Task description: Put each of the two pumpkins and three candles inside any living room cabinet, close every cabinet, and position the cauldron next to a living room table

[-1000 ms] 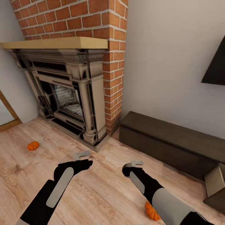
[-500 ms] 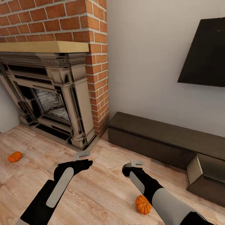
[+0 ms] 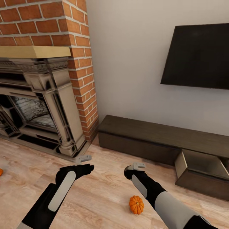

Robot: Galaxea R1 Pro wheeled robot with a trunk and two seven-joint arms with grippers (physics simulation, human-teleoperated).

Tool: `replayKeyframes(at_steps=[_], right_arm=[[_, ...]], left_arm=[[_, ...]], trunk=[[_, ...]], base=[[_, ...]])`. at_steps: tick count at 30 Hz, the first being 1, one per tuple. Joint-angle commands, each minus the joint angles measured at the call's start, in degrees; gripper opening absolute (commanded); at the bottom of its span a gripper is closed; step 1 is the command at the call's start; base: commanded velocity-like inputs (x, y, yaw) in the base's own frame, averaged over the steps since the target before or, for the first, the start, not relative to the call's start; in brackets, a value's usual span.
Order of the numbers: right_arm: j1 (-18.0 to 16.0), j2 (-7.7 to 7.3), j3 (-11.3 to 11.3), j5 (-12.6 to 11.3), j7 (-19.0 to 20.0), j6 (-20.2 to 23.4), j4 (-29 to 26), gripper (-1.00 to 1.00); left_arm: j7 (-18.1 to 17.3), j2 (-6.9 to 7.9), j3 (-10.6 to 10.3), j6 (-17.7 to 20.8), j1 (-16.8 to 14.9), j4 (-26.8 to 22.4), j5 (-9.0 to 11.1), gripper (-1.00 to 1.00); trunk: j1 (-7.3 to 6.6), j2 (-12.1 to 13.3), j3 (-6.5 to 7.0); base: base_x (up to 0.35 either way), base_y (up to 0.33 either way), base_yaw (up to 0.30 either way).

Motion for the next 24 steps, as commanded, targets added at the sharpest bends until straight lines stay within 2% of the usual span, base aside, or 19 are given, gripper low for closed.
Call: replayKeyframes(at_steps=[1,5,12,15,17,20,24], right_arm=[[-0.07,-0.06,0.95,-0.51,-0.46,0.02,-0.05,-1.0],[-0.07,-0.09,2.34,-0.51,-0.41,-0.11,0.01,-1.0],[-0.07,-0.15,2.34,-0.72,-0.46,-0.17,0.2,-1.0],[-0.07,-0.21,2.17,-1.24,-0.41,-1.96,0.29,-1.0],[-0.07,-0.33,2.05,-1.43,-0.56,-3.03,0.23,-1.0],[0.13,-0.38,1.98,-1.52,-0.84,-4.09,0.15,-1.0],[2.8,-0.56,1.89,-1.8,-1.06,-6.51,0.45,-1.0]], left_arm=[[0.6,0.06,-0.12,0.07,-0.03,0.05,0.58,1.0],[0.58,0.12,0.06,0.06,-0.08,0.25,0.58,1.0],[0.6,0.22,0.38,0.11,-0.11,1.02,0.58,1.0],[0.6,0.23,0.35,0.11,-0.11,1.87,0.58,1.0],[0.55,0.23,0.3,0.11,-0.19,3.37,0.58,1.0],[0.37,0.18,0.26,0.11,-0.42,8.61,0.43,1.0],[0.35,0.42,0.38,0.04,-0.46,11.55,0.46,1.0]], trunk=[[-0.23,0.38,0.13],[-1.11,1.99,0.85],[-2.64,4.8,2.12],[-3.3,6.0,2.72],[-3.74,6.8,3.14],[-4.4,8.0,3.79],[-5.28,9.61,4.69]], base=[[0.0,0.0,-0.279],[0.0,0.0,-0.278],[0.0,0.0,-0.278],[0.0,0.0,-0.275],[0.0,0.0,-0.27],[0.0,0.0,-0.261],[0.0,0.0,-0.252]])
